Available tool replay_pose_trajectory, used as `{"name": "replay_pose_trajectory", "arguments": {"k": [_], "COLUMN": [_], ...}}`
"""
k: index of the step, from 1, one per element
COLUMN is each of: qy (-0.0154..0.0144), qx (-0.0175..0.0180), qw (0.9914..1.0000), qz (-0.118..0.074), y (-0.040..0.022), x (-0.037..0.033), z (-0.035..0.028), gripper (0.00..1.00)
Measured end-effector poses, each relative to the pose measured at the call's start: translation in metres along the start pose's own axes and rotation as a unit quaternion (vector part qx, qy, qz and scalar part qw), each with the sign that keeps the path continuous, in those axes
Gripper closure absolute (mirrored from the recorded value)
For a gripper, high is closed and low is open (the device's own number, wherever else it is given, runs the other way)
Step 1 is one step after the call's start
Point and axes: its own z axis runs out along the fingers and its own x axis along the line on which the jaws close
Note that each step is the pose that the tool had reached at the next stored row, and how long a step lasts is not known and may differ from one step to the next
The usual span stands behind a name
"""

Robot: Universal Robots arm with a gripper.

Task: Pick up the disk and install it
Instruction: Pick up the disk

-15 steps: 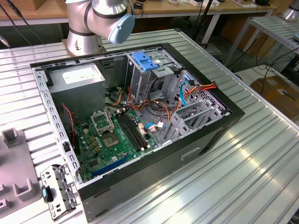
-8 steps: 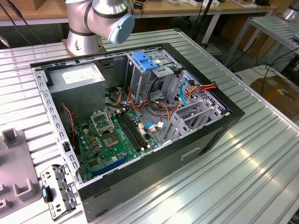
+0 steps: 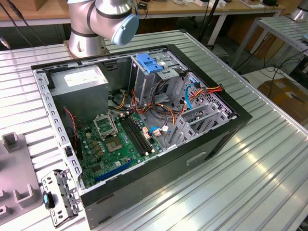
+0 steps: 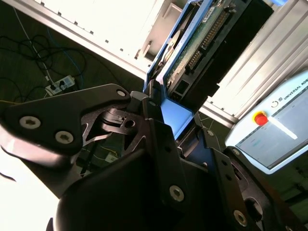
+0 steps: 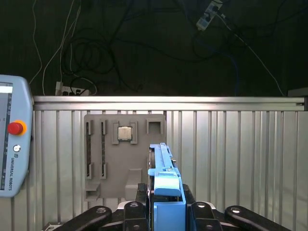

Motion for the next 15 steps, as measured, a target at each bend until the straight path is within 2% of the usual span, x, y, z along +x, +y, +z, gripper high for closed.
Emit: {"name": "replay_pose_trajectory", "arguments": {"k": [15], "qy": [0.0000], "qx": [0.0000], "qw": [1.00000], "qz": [0.000], "y": [-0.0081], "x": [0.0000], "z": [0.0001], "gripper": [0.63]}}
